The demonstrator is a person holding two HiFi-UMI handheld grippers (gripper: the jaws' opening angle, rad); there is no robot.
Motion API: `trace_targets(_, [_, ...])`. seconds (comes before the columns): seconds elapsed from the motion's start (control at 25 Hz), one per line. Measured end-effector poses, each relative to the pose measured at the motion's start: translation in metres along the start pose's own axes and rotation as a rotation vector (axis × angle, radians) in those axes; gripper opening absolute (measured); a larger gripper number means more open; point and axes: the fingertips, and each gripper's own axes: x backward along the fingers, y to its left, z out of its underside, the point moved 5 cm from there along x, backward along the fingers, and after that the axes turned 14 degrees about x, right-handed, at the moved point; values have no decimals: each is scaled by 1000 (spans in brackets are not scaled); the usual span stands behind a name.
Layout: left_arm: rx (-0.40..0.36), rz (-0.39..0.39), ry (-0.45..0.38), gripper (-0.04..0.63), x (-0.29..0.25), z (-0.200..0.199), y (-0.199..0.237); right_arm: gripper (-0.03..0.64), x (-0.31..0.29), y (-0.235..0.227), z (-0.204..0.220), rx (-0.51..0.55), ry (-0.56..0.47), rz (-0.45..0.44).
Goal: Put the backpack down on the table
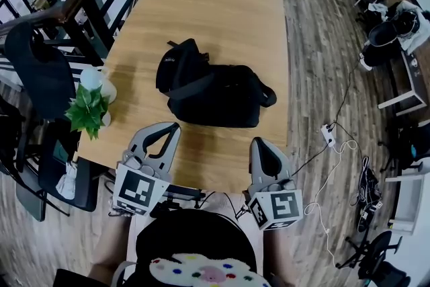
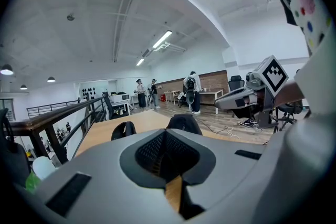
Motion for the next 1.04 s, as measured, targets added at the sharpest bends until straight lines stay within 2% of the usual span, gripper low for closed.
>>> trace_targets(0.64, [-1, 24, -7, 6, -6, -4, -5, 9, -3, -1, 2, -4, 45, 28])
trace_targets(0.8, [-1, 19, -2, 6, -6, -2, -3, 9, -5, 0, 4, -18, 21, 28])
trace_targets(1.04, [-1, 15, -3, 6, -8, -2, 1, 9, -9, 3, 0, 20, 67, 20])
